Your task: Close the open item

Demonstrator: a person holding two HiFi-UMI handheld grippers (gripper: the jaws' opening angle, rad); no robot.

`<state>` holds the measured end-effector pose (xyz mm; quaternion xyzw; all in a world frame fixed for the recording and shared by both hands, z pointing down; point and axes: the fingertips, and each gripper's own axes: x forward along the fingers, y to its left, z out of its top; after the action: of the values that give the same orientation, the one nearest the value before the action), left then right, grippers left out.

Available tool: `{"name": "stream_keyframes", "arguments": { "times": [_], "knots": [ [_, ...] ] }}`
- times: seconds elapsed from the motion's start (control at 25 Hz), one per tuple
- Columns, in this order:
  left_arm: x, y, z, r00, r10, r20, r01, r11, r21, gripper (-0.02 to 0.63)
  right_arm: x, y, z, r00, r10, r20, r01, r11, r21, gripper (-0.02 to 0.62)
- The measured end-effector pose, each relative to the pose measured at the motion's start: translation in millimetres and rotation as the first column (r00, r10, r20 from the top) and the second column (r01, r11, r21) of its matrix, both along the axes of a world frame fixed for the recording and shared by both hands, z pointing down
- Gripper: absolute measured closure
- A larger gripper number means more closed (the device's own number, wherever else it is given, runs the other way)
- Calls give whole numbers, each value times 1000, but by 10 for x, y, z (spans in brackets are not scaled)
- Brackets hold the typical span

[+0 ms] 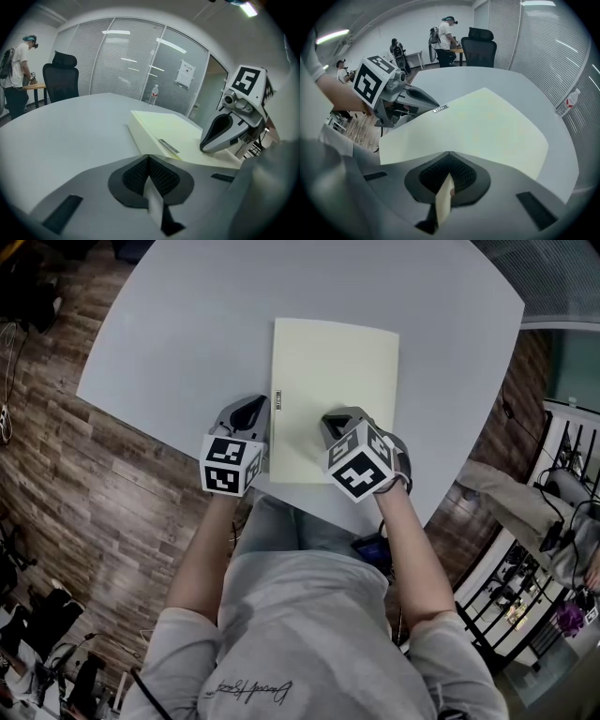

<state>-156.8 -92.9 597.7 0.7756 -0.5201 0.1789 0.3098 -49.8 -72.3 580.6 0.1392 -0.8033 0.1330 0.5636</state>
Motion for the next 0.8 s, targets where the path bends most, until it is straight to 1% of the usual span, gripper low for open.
{"name": "stream_keyframes", "arguments": {
  "times": [0.28,0.4,0.48,0.68,0.8],
  "knots": [
    [-20,-2,9,1000,-1,1,1,1000,-2,597,-30,14,50,998,-43,-45,42,998,-42,581],
    [-29,-2,15,1000,-2,2,2,1000,-2,597,-40,22,54,998,-45,-43,43,998,-54,581],
    [-33,-1,15,1000,-2,4,2,1000,-2,597,-44,20,34,1000,-22,-18,21,998,-56,581],
    [-50,-8,18,1000,-8,14,8,1000,-3,597,-44,13,-85,995,60,86,-57,998,-35,581],
    [-57,-30,22,1000,-8,20,8,1000,-5,597,-40,-5,-136,990,77,115,-74,997,-27,583]
  ]
}}
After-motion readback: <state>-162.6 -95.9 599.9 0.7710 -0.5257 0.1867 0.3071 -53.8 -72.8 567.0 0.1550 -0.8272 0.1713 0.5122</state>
